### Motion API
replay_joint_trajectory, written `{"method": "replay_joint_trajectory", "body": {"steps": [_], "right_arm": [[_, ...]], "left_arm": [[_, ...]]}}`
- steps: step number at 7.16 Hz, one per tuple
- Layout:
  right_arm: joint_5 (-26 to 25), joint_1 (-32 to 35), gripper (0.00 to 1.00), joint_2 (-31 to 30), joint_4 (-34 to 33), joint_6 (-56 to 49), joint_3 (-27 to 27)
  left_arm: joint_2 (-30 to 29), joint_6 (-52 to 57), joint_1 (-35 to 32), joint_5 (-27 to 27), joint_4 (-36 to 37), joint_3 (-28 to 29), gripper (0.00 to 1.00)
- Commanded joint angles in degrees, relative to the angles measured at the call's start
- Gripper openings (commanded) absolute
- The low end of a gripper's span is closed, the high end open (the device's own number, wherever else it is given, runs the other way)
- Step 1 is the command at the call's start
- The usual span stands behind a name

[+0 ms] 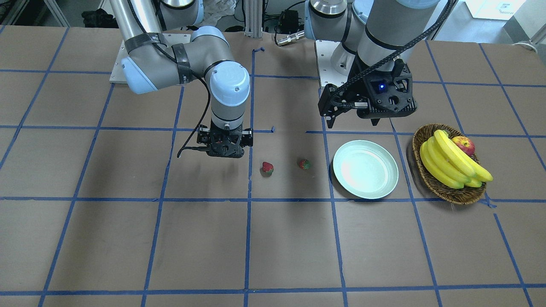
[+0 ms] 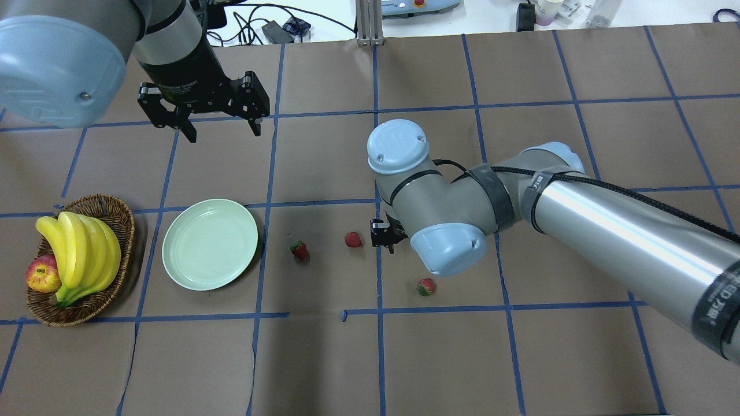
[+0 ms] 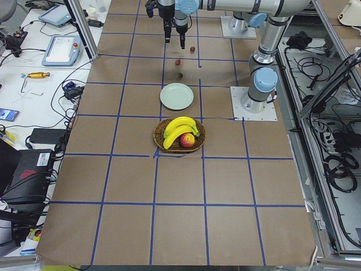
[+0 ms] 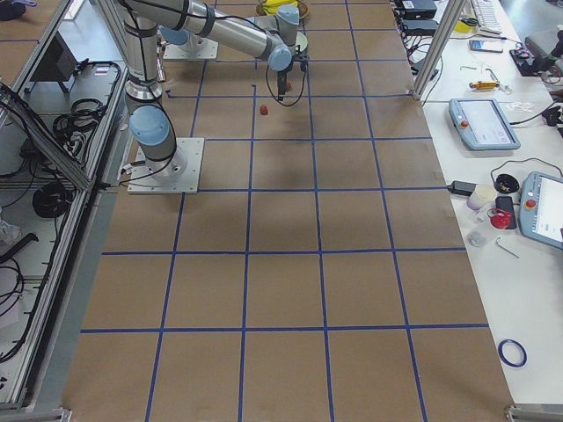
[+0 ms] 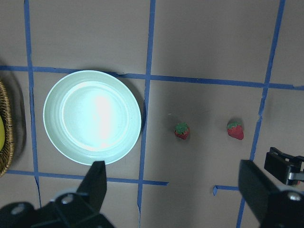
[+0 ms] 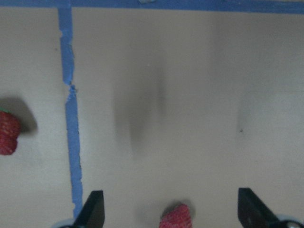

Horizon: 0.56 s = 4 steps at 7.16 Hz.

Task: Collect all strawberries into plate
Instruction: 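Move the right gripper back and grasp the remaining strawberry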

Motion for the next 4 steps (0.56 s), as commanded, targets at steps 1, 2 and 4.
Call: {"method": "replay_joint_trajectory", "body": {"steps": [1, 2, 4], "right_arm": [[0.32, -1.05, 1.0, -0.88, -3.33, -0.34, 4.61], [2.5, -1.05, 0.99, -0.53, -3.16, 0.53, 5.31], [3.66, -1.48, 0.85, -0.79, -2.99, 5.37, 6.54]], "left_arm": [[-0.12, -0.11, 0.0, 0.01, 0.0, -0.01, 1.0], [-0.13, -0.11, 0.0, -0.07, 0.0, -0.01, 1.0], [-0.13, -0.2, 0.0, -0.07, 0.09, 0.08, 1.0]]}}
